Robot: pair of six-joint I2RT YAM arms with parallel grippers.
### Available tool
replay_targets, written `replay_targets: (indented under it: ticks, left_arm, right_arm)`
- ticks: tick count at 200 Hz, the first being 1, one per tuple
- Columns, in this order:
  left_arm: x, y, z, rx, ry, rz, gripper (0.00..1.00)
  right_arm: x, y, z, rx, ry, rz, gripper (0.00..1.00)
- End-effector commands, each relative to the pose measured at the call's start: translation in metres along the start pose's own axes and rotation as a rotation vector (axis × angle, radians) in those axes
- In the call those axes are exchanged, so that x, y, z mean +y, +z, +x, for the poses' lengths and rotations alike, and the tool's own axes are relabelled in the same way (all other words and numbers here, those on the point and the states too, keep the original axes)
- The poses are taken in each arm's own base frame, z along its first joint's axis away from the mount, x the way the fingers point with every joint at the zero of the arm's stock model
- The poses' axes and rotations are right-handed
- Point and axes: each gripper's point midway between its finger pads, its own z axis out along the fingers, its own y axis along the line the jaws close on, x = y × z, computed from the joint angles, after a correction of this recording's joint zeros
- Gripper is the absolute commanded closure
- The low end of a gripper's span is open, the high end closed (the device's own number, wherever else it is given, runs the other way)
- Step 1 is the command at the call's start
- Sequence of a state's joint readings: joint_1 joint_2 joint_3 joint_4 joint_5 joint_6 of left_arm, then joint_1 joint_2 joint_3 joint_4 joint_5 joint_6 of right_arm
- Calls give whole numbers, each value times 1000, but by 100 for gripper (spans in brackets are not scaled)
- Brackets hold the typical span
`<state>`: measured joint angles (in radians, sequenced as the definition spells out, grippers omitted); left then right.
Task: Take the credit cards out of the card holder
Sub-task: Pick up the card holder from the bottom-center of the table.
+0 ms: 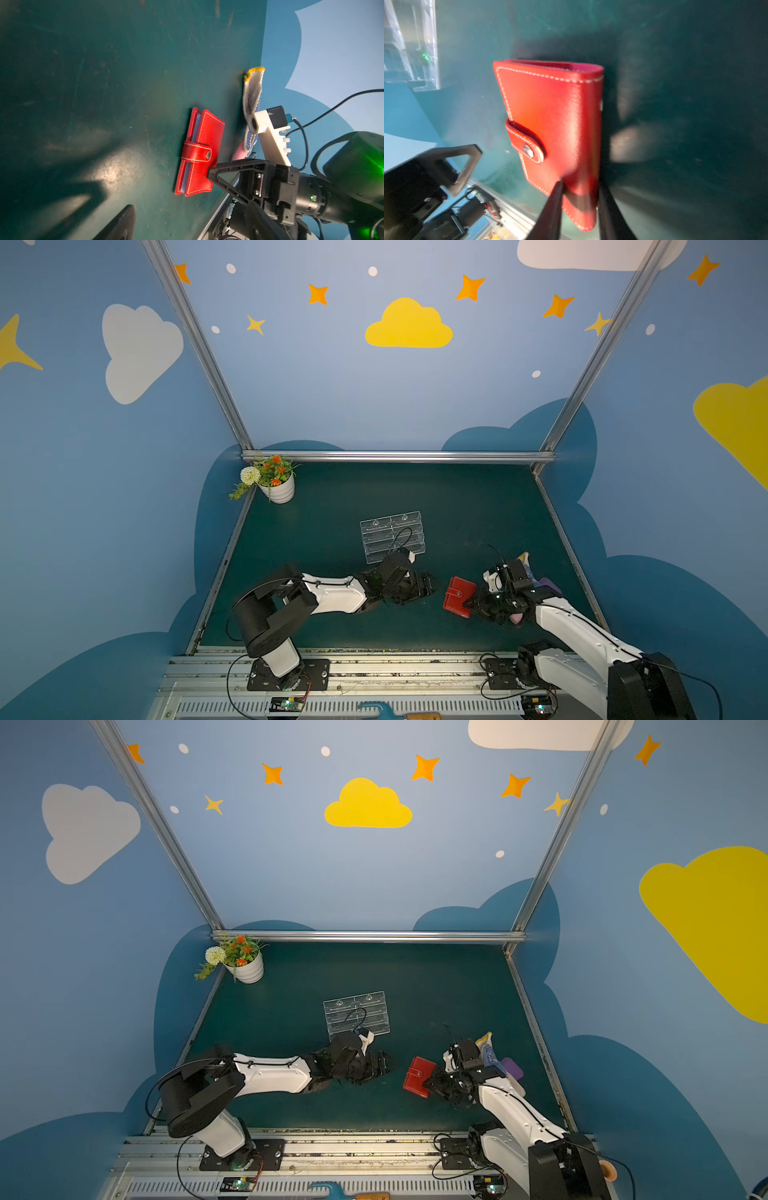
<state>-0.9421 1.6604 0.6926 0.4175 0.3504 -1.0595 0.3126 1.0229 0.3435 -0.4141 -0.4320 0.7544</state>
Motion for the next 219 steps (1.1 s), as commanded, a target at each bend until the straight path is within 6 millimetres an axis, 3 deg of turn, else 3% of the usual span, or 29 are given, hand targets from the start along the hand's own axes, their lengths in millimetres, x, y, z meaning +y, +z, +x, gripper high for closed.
replay_targets:
  ticks: [1,22,90,141,187,219]
  left_arm:
    - [-8,6,-4,-11,12,19,20]
    - [-4,9,-3,-10,5,15,21]
    - [-5,16,-5,-10,-22,47,22]
    - [1,20,-9,-29,-58,58,15]
    - [-9,20,-10,-31,-57,134,10]
    - [-6,18,-12,-43,-54,135,13]
  right_arm:
    - [-5,6,2,1,2,17,86]
    - [-2,4,-1,-16,-20,14,100]
    - [32,-13,-2,-74,-153,-81,100]
    - [63,-30,3,-118,-252,-216,100]
    - [79,-37,4,-127,-266,-303,100]
    - [92,-41,4,-125,-255,-363,100]
